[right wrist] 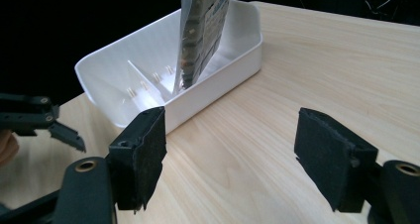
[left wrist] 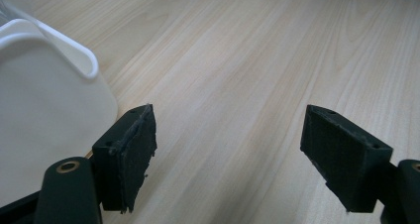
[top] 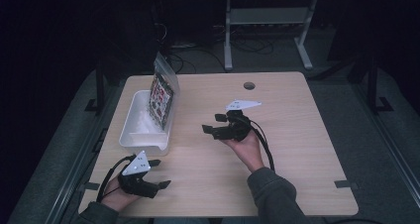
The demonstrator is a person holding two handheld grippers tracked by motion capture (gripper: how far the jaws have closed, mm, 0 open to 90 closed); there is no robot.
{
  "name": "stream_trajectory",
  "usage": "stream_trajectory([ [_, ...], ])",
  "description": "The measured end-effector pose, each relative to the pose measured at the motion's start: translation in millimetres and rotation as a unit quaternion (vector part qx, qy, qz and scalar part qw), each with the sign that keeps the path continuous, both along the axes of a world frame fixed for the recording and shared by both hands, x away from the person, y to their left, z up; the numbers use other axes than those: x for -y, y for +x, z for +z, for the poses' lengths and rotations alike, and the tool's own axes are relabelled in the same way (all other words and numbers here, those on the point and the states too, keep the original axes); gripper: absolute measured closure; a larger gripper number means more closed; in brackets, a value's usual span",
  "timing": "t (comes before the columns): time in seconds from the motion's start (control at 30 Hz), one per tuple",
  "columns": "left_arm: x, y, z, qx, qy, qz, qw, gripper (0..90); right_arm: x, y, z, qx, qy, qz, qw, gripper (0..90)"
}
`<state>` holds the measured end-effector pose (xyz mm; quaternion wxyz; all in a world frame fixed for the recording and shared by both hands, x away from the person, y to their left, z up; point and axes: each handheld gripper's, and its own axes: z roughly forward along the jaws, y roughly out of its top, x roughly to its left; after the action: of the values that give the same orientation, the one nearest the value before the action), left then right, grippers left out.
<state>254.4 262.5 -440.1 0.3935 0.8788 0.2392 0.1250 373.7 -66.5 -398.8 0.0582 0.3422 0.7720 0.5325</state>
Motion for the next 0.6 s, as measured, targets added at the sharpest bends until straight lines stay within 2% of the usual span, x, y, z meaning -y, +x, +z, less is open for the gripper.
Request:
stream_trajectory([
  [0.6, 0.6, 0.7, -0.8, -0.002, 0.002, 0.0, 1.0, 21.2, 46.2, -18.7, 0.3, -0.003, -0.006, 0.0, 1.0, 27.2],
])
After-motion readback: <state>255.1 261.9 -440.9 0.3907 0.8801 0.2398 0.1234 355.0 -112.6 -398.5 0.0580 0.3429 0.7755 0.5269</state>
